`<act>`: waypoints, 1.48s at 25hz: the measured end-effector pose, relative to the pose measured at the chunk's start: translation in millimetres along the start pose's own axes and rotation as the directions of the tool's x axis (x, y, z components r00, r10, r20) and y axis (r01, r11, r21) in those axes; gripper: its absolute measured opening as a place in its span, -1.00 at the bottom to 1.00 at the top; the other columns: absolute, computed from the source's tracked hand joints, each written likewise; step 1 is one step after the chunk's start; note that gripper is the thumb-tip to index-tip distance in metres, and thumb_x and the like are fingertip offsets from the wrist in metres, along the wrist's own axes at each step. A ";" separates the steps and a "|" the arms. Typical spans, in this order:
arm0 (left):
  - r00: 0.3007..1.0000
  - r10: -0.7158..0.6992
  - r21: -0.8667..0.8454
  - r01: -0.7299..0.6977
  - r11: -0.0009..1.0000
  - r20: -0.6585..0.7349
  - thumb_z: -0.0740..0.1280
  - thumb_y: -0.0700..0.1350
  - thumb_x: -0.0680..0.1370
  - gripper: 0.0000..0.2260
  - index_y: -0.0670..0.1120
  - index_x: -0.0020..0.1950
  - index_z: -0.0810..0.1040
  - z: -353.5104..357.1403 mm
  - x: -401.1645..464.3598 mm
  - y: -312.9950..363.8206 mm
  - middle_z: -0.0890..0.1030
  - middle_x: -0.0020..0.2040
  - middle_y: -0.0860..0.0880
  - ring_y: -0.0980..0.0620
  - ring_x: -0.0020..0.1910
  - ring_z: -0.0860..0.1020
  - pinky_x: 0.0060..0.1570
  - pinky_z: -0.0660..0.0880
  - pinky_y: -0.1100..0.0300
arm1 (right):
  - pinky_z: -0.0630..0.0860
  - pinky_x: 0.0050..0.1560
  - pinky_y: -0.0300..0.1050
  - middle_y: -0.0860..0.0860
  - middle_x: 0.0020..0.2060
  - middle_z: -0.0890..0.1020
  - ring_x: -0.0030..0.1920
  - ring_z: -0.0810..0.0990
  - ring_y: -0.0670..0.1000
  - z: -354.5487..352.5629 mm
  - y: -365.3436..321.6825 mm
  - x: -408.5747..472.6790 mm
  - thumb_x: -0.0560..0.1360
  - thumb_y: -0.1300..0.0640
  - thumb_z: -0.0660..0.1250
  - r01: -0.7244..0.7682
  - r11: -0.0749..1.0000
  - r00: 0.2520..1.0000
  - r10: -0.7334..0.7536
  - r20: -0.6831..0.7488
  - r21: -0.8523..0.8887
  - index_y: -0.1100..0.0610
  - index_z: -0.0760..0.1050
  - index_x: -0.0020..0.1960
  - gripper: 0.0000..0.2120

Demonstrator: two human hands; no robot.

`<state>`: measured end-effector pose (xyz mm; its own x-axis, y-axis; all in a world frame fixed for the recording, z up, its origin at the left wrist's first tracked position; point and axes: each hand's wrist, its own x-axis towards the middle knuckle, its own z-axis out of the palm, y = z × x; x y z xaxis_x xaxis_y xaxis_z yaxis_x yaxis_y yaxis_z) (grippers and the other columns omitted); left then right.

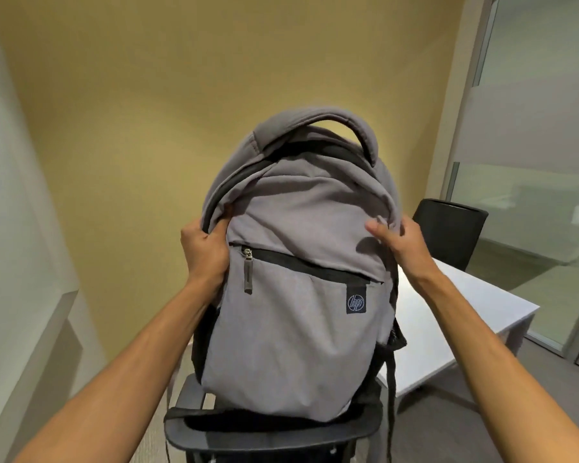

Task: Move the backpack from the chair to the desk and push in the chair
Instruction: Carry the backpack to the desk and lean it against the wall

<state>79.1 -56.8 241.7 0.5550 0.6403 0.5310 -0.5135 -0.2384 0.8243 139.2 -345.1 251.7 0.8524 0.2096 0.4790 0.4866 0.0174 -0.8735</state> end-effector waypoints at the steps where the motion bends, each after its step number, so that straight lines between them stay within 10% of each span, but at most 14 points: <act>1: 1.000 -0.007 0.008 0.007 1.000 -0.019 0.38 -0.11 0.52 -0.60 -0.06 -0.45 0.30 1.5 2.7 -3.4 0.31 -0.48 0.11 0.16 -0.45 0.22 -0.46 0.21 0.22 | 0.56 0.06 -0.31 -0.13 0.18 0.61 0.14 0.61 -0.18 -4.0 17.2 -5.1 0.22 -0.12 0.53 -0.016 1.000 0.993 0.018 0.113 -0.022 0.04 0.42 0.35 -0.25; 4: 0.998 -0.037 0.012 0.037 0.999 -0.047 0.39 -0.10 0.52 -0.62 -0.07 -0.45 0.34 7.1 5.9 -12.0 0.35 -0.47 0.11 0.17 -0.45 0.26 -0.46 0.24 0.25 | 0.51 0.20 -0.28 -0.10 0.29 0.56 0.26 0.56 -0.14 6.9 65.2 -15.3 0.19 0.00 0.58 -0.109 0.994 0.959 0.112 0.259 -0.026 0.07 0.33 0.44 -0.12; 8: 0.995 -0.090 0.006 0.091 0.996 -0.047 0.40 -0.09 0.52 -0.76 -0.13 -0.32 0.54 -0.6 15.3 -32.7 0.49 -0.41 0.09 0.24 -0.46 0.37 -0.44 0.37 0.29 | 0.59 0.16 -0.01 -0.04 0.09 0.69 0.12 0.65 0.00 55.8 92.5 -2.6 0.38 -0.04 0.53 -0.145 0.988 0.975 0.153 -0.161 0.058 0.01 0.56 0.23 -0.55; 13: 0.982 -0.178 -0.047 0.175 0.983 -0.066 0.41 -0.07 0.53 -0.81 -0.08 -0.27 0.59 -23.3 55.1 -69.5 0.55 -0.27 -0.02 0.12 -0.31 0.46 -0.33 0.45 0.24 | 0.60 0.12 0.01 -0.18 -0.06 0.66 0.03 0.64 -0.07 100.2 100.8 31.6 0.42 -0.06 0.48 -0.056 0.998 0.966 0.053 -0.254 -0.005 -0.19 0.55 -0.04 -0.84; 22: 0.975 -0.194 -0.171 0.210 0.963 0.106 0.40 -0.09 0.53 -0.90 0.02 -0.19 0.64 -60.4 171.0 -135.2 0.61 -0.10 -0.07 0.02 -0.10 0.53 -0.05 0.51 0.06 | 0.58 -0.01 -0.27 -0.20 -0.08 0.64 -0.07 0.64 -0.19 192.6 113.0 90.2 0.46 0.05 0.45 -0.017 1.000 0.935 0.011 -0.354 -0.015 -0.14 0.51 0.01 -0.81; 30: 0.967 -0.173 -0.170 0.205 0.964 0.187 0.39 -0.12 0.54 -0.84 0.01 -0.24 0.59 -62.5 244.7 -167.7 0.55 -0.12 -0.08 0.06 -0.14 0.46 -0.16 0.45 0.17 | 0.57 0.06 -0.23 -0.03 0.05 0.64 0.05 0.62 -0.11 238.5 133.0 138.1 0.46 0.03 0.45 -0.064 0.998 0.914 0.056 -0.402 -0.008 0.12 0.52 0.23 -0.62; 37: 0.968 -0.148 -0.083 0.167 0.982 0.204 0.37 -0.04 0.55 -0.79 -0.19 -0.10 0.61 -49.1 271.1 -203.7 0.55 -0.18 -0.08 0.05 -0.18 0.46 -0.19 0.42 0.14 | 0.59 0.04 -0.24 -0.09 -0.08 0.69 -0.08 0.66 -0.18 248.3 151.0 170.8 0.45 0.09 0.48 -0.059 0.998 0.905 0.069 -0.420 0.038 0.03 0.59 0.03 -0.83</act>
<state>302.1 201.3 208.2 0.7466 0.5058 0.4321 -0.4658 -0.0664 0.8824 310.8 -63.9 180.0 0.8853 -0.2202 0.4095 0.4280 0.0419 -0.9028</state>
